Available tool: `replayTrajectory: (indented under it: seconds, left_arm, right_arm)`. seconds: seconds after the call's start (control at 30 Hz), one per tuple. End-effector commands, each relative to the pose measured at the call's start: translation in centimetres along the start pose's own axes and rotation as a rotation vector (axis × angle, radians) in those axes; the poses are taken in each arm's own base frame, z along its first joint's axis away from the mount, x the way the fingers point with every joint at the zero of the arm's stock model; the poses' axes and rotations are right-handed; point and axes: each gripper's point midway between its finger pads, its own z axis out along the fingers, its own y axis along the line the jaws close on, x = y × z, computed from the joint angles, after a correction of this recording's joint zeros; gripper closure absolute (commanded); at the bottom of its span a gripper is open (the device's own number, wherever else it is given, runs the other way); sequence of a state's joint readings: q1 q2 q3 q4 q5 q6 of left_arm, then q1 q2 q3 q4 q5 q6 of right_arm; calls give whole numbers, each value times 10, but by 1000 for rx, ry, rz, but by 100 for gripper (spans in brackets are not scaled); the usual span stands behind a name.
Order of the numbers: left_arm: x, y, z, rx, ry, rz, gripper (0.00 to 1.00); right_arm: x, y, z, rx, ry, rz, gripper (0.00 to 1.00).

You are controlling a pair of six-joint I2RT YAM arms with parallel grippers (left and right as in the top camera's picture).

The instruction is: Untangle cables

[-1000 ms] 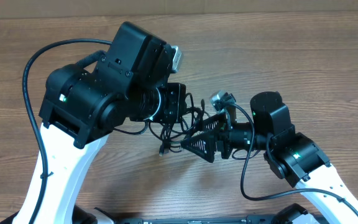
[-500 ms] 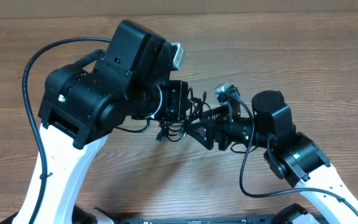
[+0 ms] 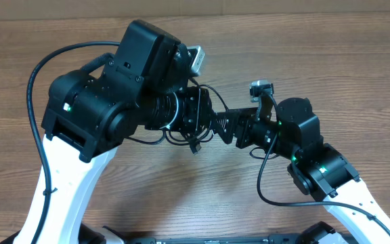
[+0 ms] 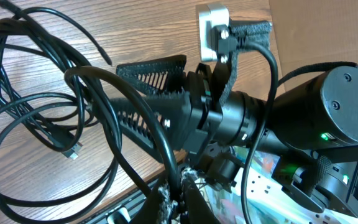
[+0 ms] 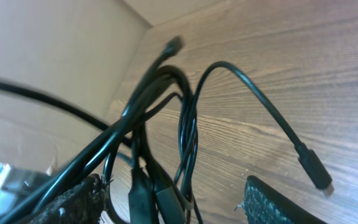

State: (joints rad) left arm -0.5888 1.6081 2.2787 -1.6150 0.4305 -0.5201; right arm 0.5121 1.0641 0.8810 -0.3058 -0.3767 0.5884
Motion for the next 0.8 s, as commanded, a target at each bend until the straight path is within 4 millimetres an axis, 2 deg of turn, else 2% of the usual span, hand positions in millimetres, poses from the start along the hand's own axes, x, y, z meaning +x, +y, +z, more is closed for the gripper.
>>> replayTrajectory:
  seconds: [0.0, 0.17, 0.23, 0.37, 0.47, 0.53, 0.57, 0.63, 0.67, 0.77]
  left_arm:
    - [4, -15, -17, 63, -32, 26, 96]
    - [-2, -18, -18, 77, -54, 38, 96]
    - [-5, -21, -18, 88, -67, 46, 96]
    - [-9, -24, -19, 98, -83, 51, 96]
    - [-9, -24, -19, 101, -84, 49, 96]
    - [-8, -25, -19, 105, -79, 49, 96]
    - [-8, -25, -19, 104, -79, 49, 96]
    - [-7, -24, -19, 102, -77, 48, 96]
    - [-7, -24, -20, 102, -76, 51, 96]
    - [-7, -23, -21, 96, -82, 54, 96]
  right_arm:
    - [-13, 6, -3, 1, -48, 128, 33]
    - [3, 22, 3, -34, 0, 106, 36]
    - [17, 30, 10, -46, 41, 90, 37]
    - [37, 31, 26, -30, 102, 76, 43]
    - [48, 27, 40, -17, 143, 77, 59]
    - [52, 23, 47, -6, 158, 81, 62]
    - [54, 21, 50, 0, 163, 84, 68]
    - [55, 18, 53, 7, 170, 86, 91]
    - [56, 17, 53, 9, 172, 81, 96]
    - [56, 17, 53, 5, 172, 30, 96]
